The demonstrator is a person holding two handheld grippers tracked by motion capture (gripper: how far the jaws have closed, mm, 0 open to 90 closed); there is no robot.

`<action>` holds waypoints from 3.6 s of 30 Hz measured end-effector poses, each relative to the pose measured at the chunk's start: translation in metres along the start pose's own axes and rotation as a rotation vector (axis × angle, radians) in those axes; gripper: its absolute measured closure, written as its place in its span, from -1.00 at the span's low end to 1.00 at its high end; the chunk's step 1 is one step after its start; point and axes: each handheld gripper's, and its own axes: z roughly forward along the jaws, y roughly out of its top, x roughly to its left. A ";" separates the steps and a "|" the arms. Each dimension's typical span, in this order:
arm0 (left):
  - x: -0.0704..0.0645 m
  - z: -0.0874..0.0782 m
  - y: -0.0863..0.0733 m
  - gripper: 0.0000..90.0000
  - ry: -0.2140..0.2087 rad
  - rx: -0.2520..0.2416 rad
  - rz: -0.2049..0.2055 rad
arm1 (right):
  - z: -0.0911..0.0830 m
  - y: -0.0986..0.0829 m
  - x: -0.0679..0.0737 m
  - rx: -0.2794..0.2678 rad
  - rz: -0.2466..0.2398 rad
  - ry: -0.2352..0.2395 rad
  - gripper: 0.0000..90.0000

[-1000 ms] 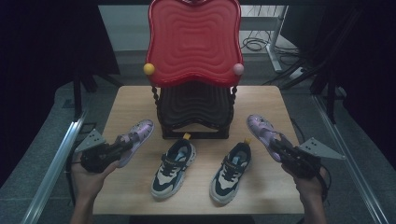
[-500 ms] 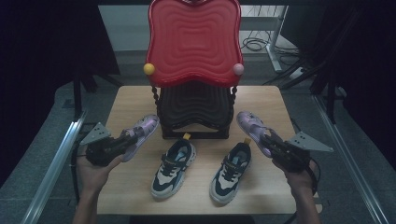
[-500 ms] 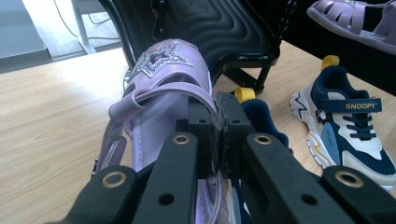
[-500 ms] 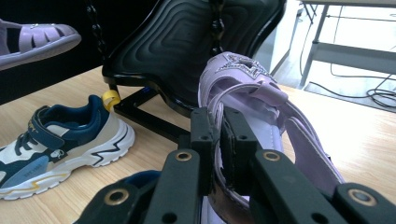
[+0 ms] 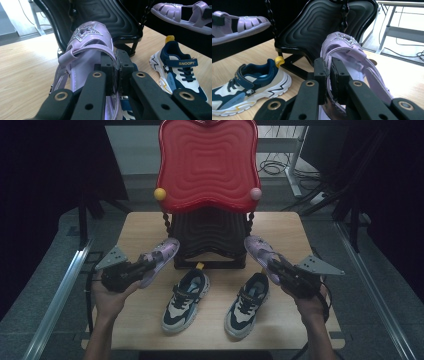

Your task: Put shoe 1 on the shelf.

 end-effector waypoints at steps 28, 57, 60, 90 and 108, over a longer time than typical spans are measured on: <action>-0.006 0.032 0.027 0.91 -0.017 -0.009 0.021 | 0.035 0.013 0.023 -0.005 -0.019 0.088 0.88; -0.015 0.095 0.053 0.91 -0.011 -0.027 0.028 | 0.098 0.038 0.025 -0.069 0.033 0.071 0.87; -0.017 0.100 0.057 0.91 -0.010 -0.031 0.045 | 0.101 0.041 0.025 -0.075 0.039 0.068 0.87; -0.011 0.152 0.058 0.91 0.119 -0.121 0.096 | 0.161 0.045 0.036 -0.148 0.038 -0.067 0.85; -0.006 0.160 0.047 0.91 0.181 -0.153 0.122 | 0.173 0.039 0.030 -0.158 0.048 -0.121 0.85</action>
